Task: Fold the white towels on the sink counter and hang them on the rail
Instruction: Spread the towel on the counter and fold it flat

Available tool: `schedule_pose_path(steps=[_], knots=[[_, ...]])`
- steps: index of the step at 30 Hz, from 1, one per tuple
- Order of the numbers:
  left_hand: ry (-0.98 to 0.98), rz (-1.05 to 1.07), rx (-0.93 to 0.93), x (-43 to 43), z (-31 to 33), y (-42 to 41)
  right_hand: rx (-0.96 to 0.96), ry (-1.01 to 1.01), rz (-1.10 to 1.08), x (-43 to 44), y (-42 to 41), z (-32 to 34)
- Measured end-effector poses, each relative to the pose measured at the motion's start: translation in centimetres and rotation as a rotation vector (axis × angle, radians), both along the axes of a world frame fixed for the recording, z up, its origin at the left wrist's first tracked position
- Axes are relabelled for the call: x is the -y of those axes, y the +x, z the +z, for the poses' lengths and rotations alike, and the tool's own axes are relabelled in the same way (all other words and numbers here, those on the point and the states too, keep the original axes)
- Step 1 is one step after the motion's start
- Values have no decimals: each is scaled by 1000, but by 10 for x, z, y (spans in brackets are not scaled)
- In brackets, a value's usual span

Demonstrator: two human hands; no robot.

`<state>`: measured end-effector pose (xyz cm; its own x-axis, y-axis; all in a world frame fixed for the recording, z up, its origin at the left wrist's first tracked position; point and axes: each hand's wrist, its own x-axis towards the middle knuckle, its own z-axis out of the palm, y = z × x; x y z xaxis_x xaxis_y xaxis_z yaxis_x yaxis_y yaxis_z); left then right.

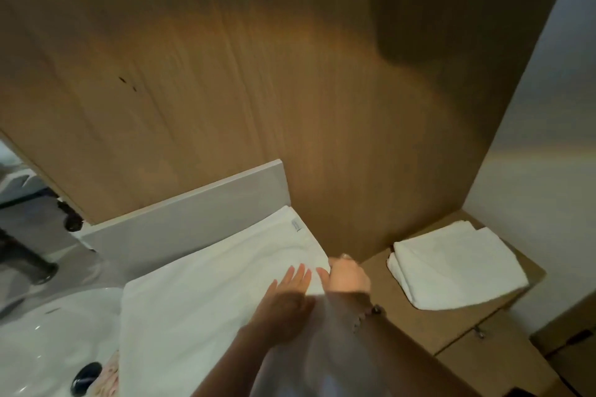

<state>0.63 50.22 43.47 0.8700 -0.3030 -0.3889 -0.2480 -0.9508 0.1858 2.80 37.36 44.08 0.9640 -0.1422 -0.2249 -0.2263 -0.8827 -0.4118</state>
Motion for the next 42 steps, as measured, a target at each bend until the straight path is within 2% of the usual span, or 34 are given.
schedule_pose_path(steps=[4,8,10,12,15,18,19,21,23,26,33,35,38,42], knots=[[-7,65,2,-21,-4,-3,-34,56,-15,-7,13,2],[-1,110,3,-35,-8,-8,-51,216,-193,-12,19,-2],[-76,177,11,-46,-5,-11,-12,216,-225,-11,21,-3],[-177,300,59,-65,0,-16,119,41,-95,-16,22,-4],[-79,550,244,-103,6,-29,342,-67,231,-37,23,-1],[13,734,235,-133,7,-45,266,-77,519,-68,26,-5],[24,724,198,-138,5,-49,231,-105,585,-76,26,-7],[19,676,109,-143,0,-55,277,-113,602,-86,23,-12],[15,643,56,-144,-6,-56,223,-49,603,-84,25,-20],[28,604,56,-144,-9,-50,45,-141,638,-65,33,-27],[14,589,60,-160,-7,-35,0,-147,564,-61,41,-20],[19,618,107,-162,-6,-34,89,-171,520,-73,43,-10],[45,661,209,-165,-11,-35,221,-142,651,-98,42,-11],[-4,661,161,-170,-18,-35,73,-187,815,-110,38,-29]])
